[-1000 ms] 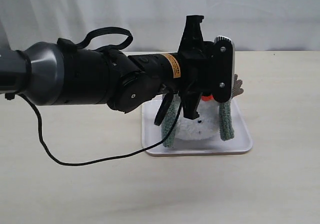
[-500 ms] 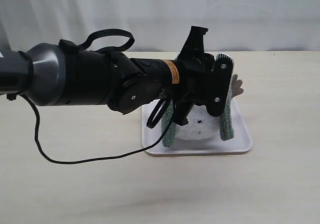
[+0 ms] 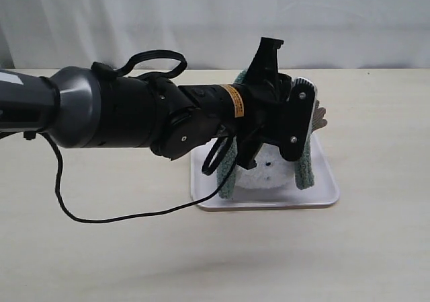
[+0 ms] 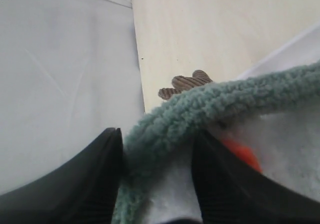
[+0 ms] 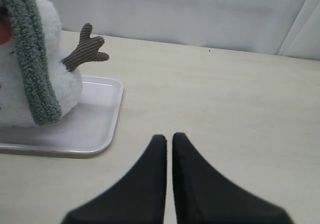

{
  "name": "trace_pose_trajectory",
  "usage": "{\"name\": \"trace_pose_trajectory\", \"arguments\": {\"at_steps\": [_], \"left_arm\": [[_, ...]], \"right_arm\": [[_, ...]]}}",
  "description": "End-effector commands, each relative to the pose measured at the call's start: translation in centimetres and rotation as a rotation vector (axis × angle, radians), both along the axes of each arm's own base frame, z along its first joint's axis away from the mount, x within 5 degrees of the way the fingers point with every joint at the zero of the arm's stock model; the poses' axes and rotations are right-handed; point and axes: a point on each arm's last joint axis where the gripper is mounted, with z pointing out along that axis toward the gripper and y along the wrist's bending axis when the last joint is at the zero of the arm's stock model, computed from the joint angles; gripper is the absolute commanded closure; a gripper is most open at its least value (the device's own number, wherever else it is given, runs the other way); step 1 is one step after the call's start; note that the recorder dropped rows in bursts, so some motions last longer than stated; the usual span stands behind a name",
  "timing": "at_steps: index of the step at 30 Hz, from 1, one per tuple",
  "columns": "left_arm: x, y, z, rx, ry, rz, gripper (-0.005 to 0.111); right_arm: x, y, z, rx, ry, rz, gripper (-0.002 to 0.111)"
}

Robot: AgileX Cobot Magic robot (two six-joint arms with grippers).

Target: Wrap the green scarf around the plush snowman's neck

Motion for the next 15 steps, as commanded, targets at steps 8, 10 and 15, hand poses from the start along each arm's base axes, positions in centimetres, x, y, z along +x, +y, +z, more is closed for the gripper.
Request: {"name": "trace_pose_trajectory", "arguments": {"at_steps": [8, 10, 15], "left_arm": [[0.3, -0.6, 0.6, -0.069, -0.112, -0.030, 0.092], [0.3, -0.7, 0.9, -0.097, -0.134, -0.032, 0.101], [0.3, -0.8, 1.3, -0.114, -0.186, -0.045, 0.107]], "right_arm": [[0.0, 0.0, 0.0, -0.002, -0.012, 0.001, 0.104], [0.0, 0.0, 0.0, -0.002, -0.012, 0.001, 0.104], [0.0, 0.0, 0.0, -0.002, -0.012, 0.001, 0.104]]}}
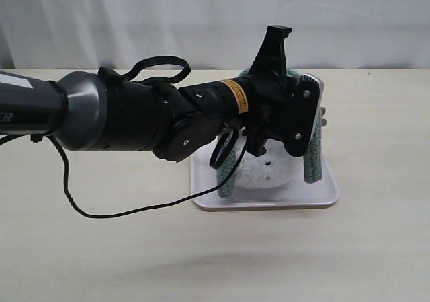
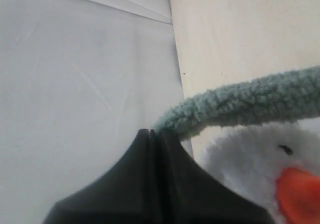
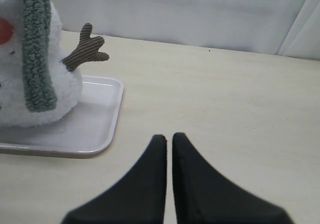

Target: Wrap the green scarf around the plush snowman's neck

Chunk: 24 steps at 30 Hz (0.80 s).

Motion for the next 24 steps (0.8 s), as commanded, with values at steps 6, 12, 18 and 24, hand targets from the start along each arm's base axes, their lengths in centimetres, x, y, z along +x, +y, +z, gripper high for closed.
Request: {"name": "trace_pose_trajectory", "arguments": {"at_steps": [6, 12, 18, 24], "left_arm": [[0.8, 0.4, 0.4, 0.006, -0.088, 0.000, 0.107], [2.8, 0.0, 0.5, -0.009, -0.096, 0.029, 0.107], [4.0, -1.4, -0.9, 0.030, -0.061, 0.031, 0.107], [4.3, -1.8, -3.2, 0.106, -0.050, 0.002, 0.107]], "right_arm": [[0.0, 0.0, 0.0, -0.002, -0.012, 0.001, 0.104], [0.0, 0.0, 0.0, -0.002, -0.012, 0.001, 0.104], [0.0, 0.0, 0.0, -0.002, -0.012, 0.001, 0.104], [0.0, 0.0, 0.0, -0.002, -0.012, 0.001, 0.104]]}}
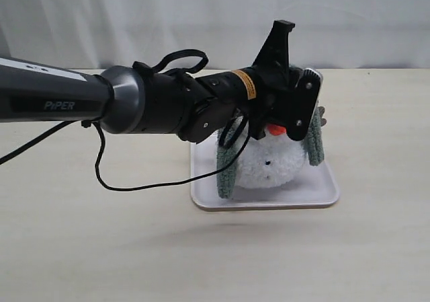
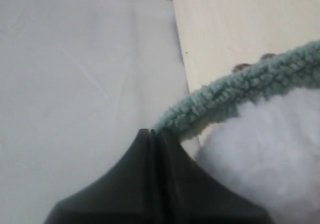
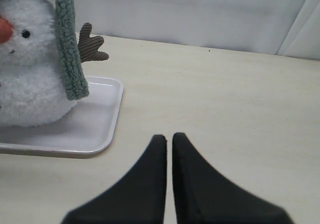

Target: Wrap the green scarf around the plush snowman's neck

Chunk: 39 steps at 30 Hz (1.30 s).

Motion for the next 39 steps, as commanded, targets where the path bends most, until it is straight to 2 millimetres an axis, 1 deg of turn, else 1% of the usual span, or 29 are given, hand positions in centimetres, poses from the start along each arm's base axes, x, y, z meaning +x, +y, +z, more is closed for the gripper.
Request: {"name": "trace_pose_trajectory", "arguments": {"at_steps": [1, 6, 8, 10, 13, 14, 18, 20, 24, 29, 33, 34, 36, 39], "left_arm": [[0.1, -0.3, -1.4, 0.045, 0.011, -0.017, 0.107], [0.1, -0.3, -1.7, 0.060, 0.024, -0.015, 0.107], [0.2, -0.3, -1.6, 0.036, 0.031, -0.003, 0.106], [0.2, -0.3, -1.4, 0.011, 0.030, 0.006, 0.102], [0.3, -0.3, -1.3, -0.020, 0.038, 0.023, 0.086], [0.3, -0.2, -1.2, -0.027, 0.042, 0.028, 0.079], [0.4, 0.0, 0.0, -0.085, 0.068, 0.068, 0.055], [0.5, 0.3, 0.8, -0.153, 0.120, 0.125, 0.050], [0.3, 1.1, 2.4, -0.263, 0.275, 0.231, 0.049], [-0.3, 2.2, 5.6, -0.482, 0.483, 0.352, 0.049], [-1.1, 2.6, 7.2, -0.508, 0.565, 0.343, 0.049], [-1.2, 2.7, 7.5, -0.542, 0.596, 0.356, 0.049], [-1.0, 3.0, 8.0, -0.646, 0.659, 0.408, 0.049], [0.0, 3.7, 8.6, -0.803, 0.772, 0.497, 0.049]], "right_arm": [[0.0, 0.0, 0.0, -0.002, -0.012, 0.001, 0.104], [0.0, 0.0, 0.0, -0.002, -0.012, 0.001, 0.104], [0.0, 0.0, 0.0, -0.002, -0.012, 0.001, 0.104], [0.0, 0.0, 0.0, -0.002, -0.012, 0.001, 0.104], [0.0, 0.0, 0.0, -0.002, -0.012, 0.001, 0.104], [0.0, 0.0, 0.0, -0.002, -0.012, 0.001, 0.104], [0.0, 0.0, 0.0, -0.002, -0.012, 0.001, 0.104], [0.0, 0.0, 0.0, -0.002, -0.012, 0.001, 0.104], [0.0, 0.0, 0.0, -0.002, -0.012, 0.001, 0.104], [0.0, 0.0, 0.0, -0.002, -0.012, 0.001, 0.104], [0.0, 0.0, 0.0, -0.002, -0.012, 0.001, 0.104], [0.0, 0.0, 0.0, -0.002, -0.012, 0.001, 0.104], [0.0, 0.0, 0.0, -0.002, -0.012, 0.001, 0.104], [0.0, 0.0, 0.0, -0.002, -0.012, 0.001, 0.104]]}}
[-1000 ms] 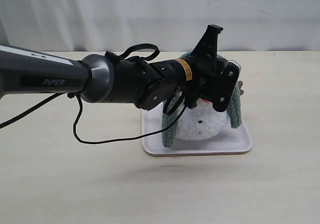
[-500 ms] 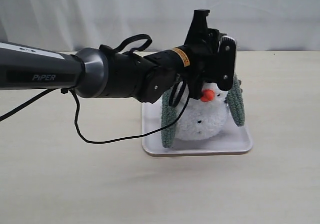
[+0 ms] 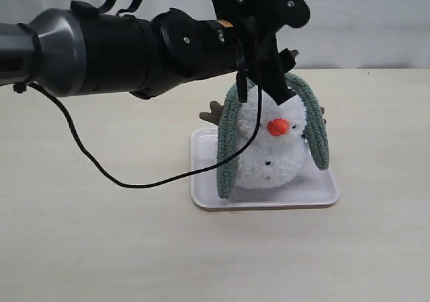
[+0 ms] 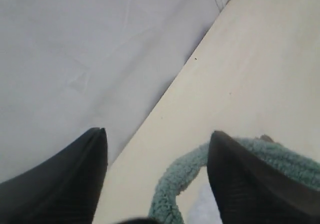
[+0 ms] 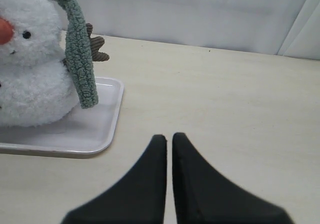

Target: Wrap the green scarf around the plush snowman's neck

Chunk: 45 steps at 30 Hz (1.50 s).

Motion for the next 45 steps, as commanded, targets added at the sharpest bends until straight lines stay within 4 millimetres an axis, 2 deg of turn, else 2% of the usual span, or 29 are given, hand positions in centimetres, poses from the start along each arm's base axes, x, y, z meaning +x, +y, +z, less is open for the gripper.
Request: {"name": "trace_pose_trajectory", "arguments": {"at_steps": [1, 3, 6, 8, 12, 13, 15, 16, 18, 20, 23, 25, 28, 29, 33, 36, 42, 45], "left_arm": [[1.4, 1.3, 1.2, -0.220, 0.164, 0.146, 0.049], [2.0, 2.0, 1.3, -0.228, 0.174, 0.161, 0.053], [3.1, 3.2, 1.2, -0.272, 0.208, 0.217, 0.070], [3.7, 3.9, 1.1, -0.292, 0.240, 0.232, 0.078], [5.2, 5.9, 1.0, -0.330, 0.264, 0.299, 0.079], [5.5, 6.4, 1.1, -0.310, 0.238, 0.313, 0.079], [6.4, 8.4, 1.1, -0.254, 0.123, 0.497, 0.079], [6.5, 9.4, 1.3, -0.134, 0.046, 0.609, 0.080], [6.8, 12.2, 1.0, 0.132, 0.014, 0.801, 0.091], [7.4, 14.6, 1.0, 0.159, 0.012, 0.931, 0.099], [7.5, 15.9, 0.5, 0.190, 0.021, 0.985, 0.107], [7.0, 15.4, -0.1, 0.132, 0.060, 0.894, 0.107], [5.0, 14.8, 0.1, -0.234, 0.265, 0.603, 0.107], [4.4, 15.0, 0.6, -0.295, 0.302, 0.544, 0.107], [1.5, 17.3, 3.8, -0.315, 0.224, 0.573, 0.107], [-1.3, 18.5, 6.1, -0.349, 0.173, 0.532, 0.107], [-7.6, 19.6, 9.0, -0.448, 0.146, 0.307, 0.107], [-10.5, 20.7, 10.0, -0.485, 0.110, 0.253, 0.107]], "right_arm": [[0.0, 0.0, 0.0, -0.002, -0.012, 0.001, 0.104], [0.0, 0.0, 0.0, -0.002, -0.012, 0.001, 0.104], [0.0, 0.0, 0.0, -0.002, -0.012, 0.001, 0.104], [0.0, 0.0, 0.0, -0.002, -0.012, 0.001, 0.104], [0.0, 0.0, 0.0, -0.002, -0.012, 0.001, 0.104], [0.0, 0.0, 0.0, -0.002, -0.012, 0.001, 0.104], [0.0, 0.0, 0.0, -0.002, -0.012, 0.001, 0.104], [0.0, 0.0, 0.0, -0.002, -0.012, 0.001, 0.104], [0.0, 0.0, 0.0, -0.002, -0.012, 0.001, 0.104], [0.0, 0.0, 0.0, -0.002, -0.012, 0.001, 0.104], [0.0, 0.0, 0.0, -0.002, -0.012, 0.001, 0.104], [0.0, 0.0, 0.0, -0.002, -0.012, 0.001, 0.104], [0.0, 0.0, 0.0, -0.002, -0.012, 0.001, 0.104], [0.0, 0.0, 0.0, -0.002, -0.012, 0.001, 0.104], [0.0, 0.0, 0.0, -0.002, -0.012, 0.001, 0.104], [0.0, 0.0, 0.0, -0.002, -0.012, 0.001, 0.104], [0.0, 0.0, 0.0, -0.002, -0.012, 0.001, 0.104], [0.0, 0.0, 0.0, -0.002, -0.012, 0.001, 0.104]]}}
